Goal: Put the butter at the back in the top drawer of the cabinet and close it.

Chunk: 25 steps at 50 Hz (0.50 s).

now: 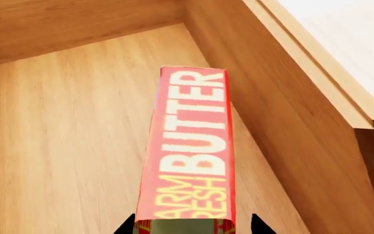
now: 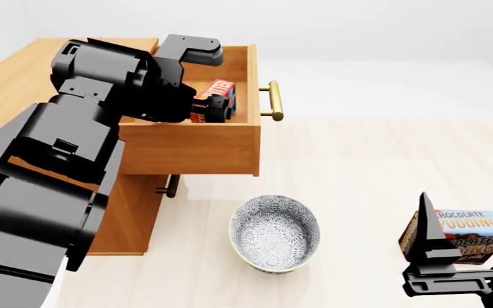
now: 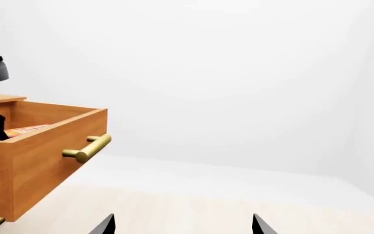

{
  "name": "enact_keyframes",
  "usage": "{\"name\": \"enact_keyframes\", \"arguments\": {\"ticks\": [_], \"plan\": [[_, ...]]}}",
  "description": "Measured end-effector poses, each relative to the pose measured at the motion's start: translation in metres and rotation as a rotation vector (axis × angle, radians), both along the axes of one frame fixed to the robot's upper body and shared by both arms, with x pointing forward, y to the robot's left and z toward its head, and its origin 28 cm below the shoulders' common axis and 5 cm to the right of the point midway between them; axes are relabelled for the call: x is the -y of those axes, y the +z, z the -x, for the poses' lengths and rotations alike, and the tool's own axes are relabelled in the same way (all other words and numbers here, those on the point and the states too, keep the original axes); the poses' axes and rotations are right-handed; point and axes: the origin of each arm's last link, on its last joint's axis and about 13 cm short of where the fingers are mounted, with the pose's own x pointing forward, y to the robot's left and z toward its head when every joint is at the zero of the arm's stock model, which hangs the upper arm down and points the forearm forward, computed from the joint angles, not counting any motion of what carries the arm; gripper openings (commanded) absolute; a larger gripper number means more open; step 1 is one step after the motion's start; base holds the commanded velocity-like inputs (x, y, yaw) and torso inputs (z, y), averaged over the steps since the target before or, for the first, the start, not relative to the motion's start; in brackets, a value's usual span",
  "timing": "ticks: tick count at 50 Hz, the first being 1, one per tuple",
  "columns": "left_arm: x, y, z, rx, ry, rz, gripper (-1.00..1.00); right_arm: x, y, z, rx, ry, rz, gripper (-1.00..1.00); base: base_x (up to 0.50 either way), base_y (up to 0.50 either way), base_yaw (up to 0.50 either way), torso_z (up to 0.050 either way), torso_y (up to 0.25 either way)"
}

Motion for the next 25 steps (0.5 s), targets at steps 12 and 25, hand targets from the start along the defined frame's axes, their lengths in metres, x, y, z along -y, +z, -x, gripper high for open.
{"name": "enact_keyframes", "arguments": {"ticks": [12, 25], "plan": [[0.0001, 0.0004, 0.0003, -0.003, 0.0, -0.006, 1.0, 0.0005, -0.0006, 0.0, -0.001, -0.001, -0.003, 1.0, 0.0, 0.0, 0.0, 0.0, 0.001], [0.0001, 0.0037, 0.0006, 0.0, 0.005, 0.002, 1.0, 0.0003, -0.0006, 0.0002, 0.0, 0.0, -0.004, 1.0, 0.0, 0.0, 0.0, 0.0, 0.0]]}}
